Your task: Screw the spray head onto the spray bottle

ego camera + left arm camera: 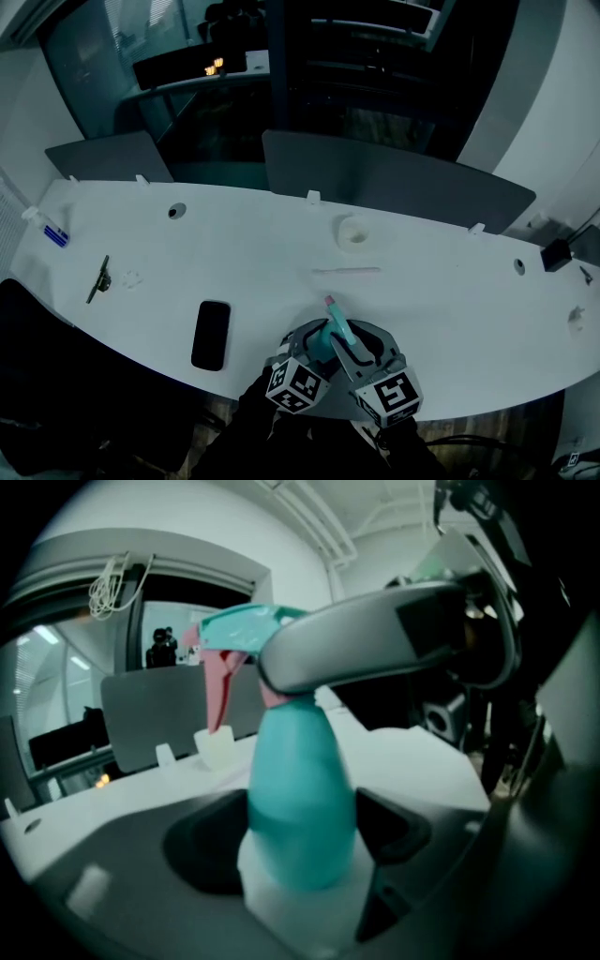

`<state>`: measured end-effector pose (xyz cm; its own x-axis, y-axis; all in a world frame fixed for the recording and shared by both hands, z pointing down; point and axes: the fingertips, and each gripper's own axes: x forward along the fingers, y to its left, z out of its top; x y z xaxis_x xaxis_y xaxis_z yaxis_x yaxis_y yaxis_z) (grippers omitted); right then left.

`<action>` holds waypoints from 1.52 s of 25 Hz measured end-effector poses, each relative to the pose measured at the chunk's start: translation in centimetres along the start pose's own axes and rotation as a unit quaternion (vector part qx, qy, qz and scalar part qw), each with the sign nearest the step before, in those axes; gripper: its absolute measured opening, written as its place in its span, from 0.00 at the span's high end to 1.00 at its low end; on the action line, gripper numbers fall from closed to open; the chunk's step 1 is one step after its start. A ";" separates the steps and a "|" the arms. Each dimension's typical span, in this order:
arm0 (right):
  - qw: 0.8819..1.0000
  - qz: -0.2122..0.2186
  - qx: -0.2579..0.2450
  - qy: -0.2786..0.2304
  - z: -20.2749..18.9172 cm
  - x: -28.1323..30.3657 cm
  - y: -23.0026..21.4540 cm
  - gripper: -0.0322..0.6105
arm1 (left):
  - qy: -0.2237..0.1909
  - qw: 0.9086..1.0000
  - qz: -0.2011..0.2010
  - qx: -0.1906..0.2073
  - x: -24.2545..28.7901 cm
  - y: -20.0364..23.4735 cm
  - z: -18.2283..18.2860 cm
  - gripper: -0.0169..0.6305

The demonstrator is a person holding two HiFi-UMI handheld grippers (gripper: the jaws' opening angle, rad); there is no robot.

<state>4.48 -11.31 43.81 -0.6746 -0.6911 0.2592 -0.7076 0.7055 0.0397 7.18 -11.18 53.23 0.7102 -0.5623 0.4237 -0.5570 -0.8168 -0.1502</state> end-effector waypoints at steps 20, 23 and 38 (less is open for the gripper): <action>0.949 0.251 0.139 -0.130 2.2 -1.8 -1.5 0.75 | -0.012 0.991 -0.130 0.011 -0.8 -2.1 0.1 0.43; 0.955 0.248 0.116 -0.112 1.6 -1.6 -0.8 0.75 | -0.012 0.993 -0.115 0.009 -0.6 -2.0 0.1 0.43; 0.983 0.123 0.041 -0.129 0.0 -2.1 0.3 0.75 | -0.019 0.996 -0.077 -0.032 -0.3 -1.7 0.0 0.43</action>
<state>5.70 -9.70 43.25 -0.8513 -0.5247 -0.0035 -0.5230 0.8491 -0.0741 7.88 -9.62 53.40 0.8043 -0.4364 0.4033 -0.4655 -0.8846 -0.0288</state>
